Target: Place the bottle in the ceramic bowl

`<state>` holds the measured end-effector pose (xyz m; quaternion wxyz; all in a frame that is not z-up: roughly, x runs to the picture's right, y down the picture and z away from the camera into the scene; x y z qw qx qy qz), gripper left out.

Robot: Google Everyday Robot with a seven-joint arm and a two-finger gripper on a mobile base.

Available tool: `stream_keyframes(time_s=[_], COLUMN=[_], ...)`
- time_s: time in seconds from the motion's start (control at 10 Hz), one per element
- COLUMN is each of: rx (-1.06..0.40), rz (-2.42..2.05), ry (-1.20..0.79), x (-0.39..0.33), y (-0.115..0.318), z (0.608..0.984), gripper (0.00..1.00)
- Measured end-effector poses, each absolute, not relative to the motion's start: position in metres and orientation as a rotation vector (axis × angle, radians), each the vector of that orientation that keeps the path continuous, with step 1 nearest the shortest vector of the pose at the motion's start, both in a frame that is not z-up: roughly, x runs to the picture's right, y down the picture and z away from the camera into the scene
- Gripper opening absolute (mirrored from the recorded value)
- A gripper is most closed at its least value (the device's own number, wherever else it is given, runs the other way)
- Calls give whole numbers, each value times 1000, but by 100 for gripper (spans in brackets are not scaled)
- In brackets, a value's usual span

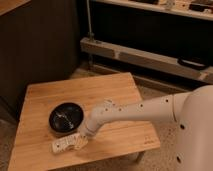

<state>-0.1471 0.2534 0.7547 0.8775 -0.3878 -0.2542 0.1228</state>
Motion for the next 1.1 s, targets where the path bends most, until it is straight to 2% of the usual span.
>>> stream_keyframes(time_s=[0.1, 0.2, 0.7, 0.8, 1.1], rx=[-819, -827, -860, -863, -842], rz=[256, 254, 254, 246, 212], ry=[-527, -523, -511, -506, -507], x=[-148, -149, -149, -148, -151], y=[256, 258, 265, 264, 248], z=[755, 756, 756, 755, 737], gripper=[63, 55, 5, 0, 0])
